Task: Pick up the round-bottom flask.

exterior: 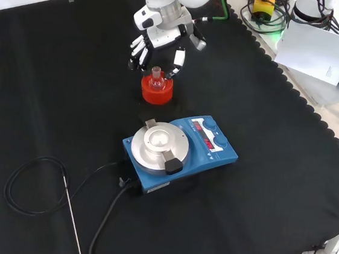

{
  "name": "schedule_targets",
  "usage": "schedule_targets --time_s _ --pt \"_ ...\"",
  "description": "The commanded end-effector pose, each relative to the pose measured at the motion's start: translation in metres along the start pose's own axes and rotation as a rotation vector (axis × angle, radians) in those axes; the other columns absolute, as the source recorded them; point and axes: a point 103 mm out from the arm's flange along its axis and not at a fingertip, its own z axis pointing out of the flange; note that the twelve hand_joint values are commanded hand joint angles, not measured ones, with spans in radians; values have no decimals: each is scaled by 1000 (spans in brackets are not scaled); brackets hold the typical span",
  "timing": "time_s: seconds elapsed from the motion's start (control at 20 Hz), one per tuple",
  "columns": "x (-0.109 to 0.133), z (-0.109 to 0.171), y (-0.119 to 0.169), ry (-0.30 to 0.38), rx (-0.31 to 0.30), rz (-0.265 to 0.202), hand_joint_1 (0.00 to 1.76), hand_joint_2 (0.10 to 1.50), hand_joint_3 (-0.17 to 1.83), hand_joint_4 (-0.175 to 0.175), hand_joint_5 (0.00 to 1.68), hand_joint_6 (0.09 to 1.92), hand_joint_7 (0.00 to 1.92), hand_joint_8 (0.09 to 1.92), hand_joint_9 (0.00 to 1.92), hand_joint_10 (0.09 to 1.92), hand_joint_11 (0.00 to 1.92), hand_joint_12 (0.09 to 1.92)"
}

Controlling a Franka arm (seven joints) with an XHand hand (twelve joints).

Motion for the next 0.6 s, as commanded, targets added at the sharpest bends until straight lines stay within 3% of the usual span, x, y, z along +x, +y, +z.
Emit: schedule_targets --time_s 0.05,0.2,0.3,0.4,0.5,0.6 --pt "1 -1 2 -2 -6 -4 998 584 692 -24 882 762 397 711 614 649 331 1342" --pt "3 -2 2 -11 -11 -3 989 605 687 -29 922 750 416 713 631 646 351 1334" --pt "4 -3 2 -23 -17 2 1032 799 447 103 1035 820 451 721 663 641 392 1326" --pt "4 -4 2 -34 -24 9 1058 886 313 158 1099 814 495 715 700 624 434 1308" --pt "4 -5 2 -42 -29 15 1075 864 350 172 1139 794 534 697 742 594 474 1288" --pt "4 -9 1 -46 -29 19 1087 798 479 163 1153 815 560 686 774 568 506 1275"
